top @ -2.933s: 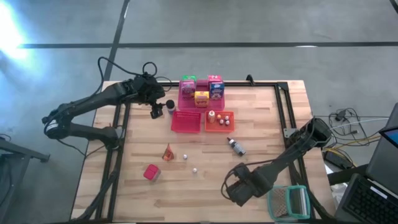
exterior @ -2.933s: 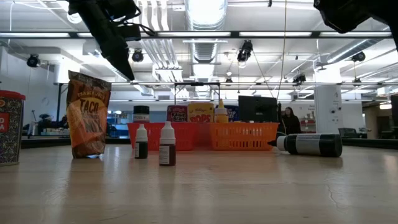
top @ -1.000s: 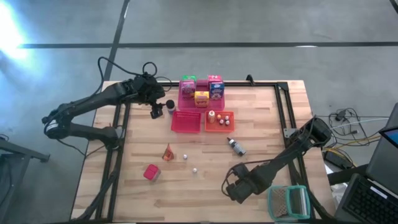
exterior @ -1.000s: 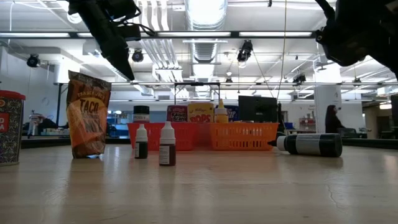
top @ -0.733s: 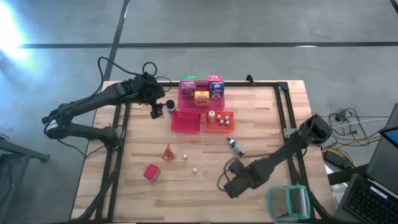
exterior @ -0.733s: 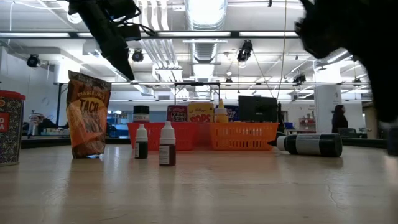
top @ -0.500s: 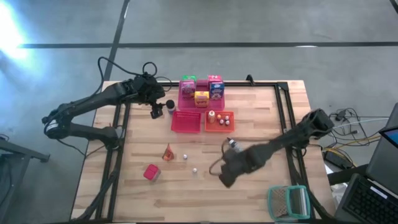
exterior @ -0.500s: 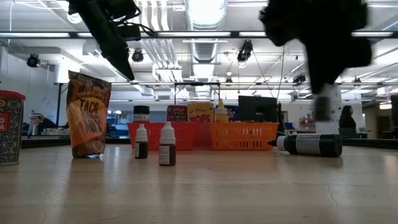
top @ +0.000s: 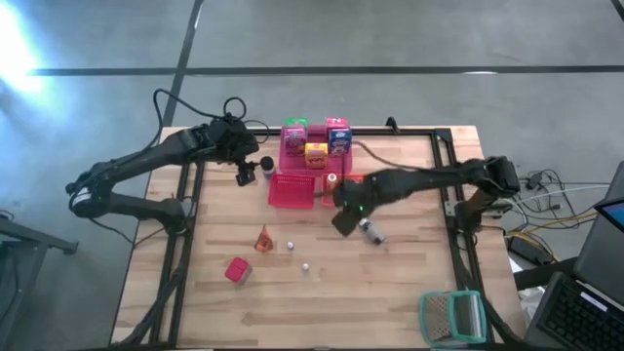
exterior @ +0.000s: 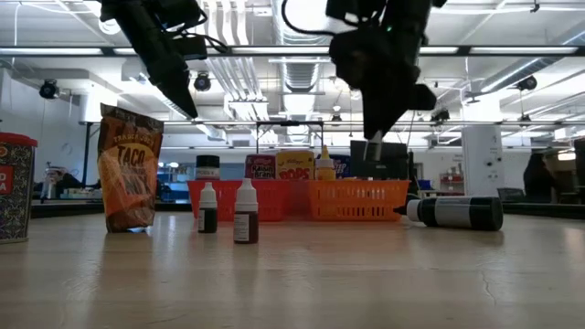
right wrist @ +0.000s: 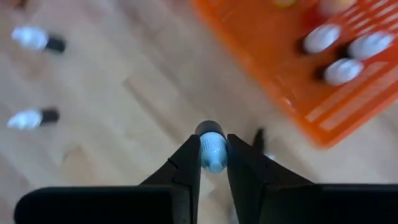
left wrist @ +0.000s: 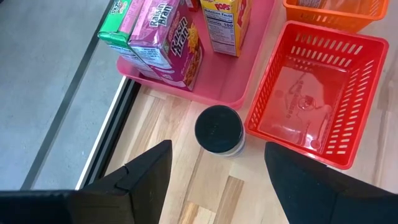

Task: Pick & Place Kitchen Items
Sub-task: Put the small black food coloring bottle into the orange bin

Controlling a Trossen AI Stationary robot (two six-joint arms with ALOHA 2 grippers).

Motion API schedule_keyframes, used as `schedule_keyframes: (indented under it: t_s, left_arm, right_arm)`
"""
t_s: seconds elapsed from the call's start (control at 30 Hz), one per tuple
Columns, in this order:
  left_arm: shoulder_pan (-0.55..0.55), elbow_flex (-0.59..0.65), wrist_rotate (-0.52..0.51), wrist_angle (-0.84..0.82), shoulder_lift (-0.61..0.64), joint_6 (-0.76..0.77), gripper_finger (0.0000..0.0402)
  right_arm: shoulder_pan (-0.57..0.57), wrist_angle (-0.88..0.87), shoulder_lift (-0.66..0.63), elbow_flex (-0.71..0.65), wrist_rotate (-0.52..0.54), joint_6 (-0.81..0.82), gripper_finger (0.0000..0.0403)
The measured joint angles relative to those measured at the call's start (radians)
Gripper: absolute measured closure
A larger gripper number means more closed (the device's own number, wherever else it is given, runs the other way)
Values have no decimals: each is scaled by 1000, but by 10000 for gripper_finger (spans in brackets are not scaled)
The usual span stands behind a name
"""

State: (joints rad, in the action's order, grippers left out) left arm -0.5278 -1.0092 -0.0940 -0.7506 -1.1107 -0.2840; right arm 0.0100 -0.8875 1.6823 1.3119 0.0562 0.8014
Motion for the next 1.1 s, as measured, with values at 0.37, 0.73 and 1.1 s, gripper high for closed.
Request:
schedule_keyframes:
  t_s: [0.37, 0.73, 1.1]
  left_arm:
    - [0, 0, 0, 0, 0, 0, 140]
    - [0, 0, 0, 0, 0, 0, 140]
    - [0, 0, 0, 0, 0, 0, 140]
  right_arm:
    - [-149, 2, 9, 2, 9, -90, 348]
    - [-181, 12, 10, -16, 26, -122, 349]
    - [-201, 55, 119, -22, 32, -173, 349]
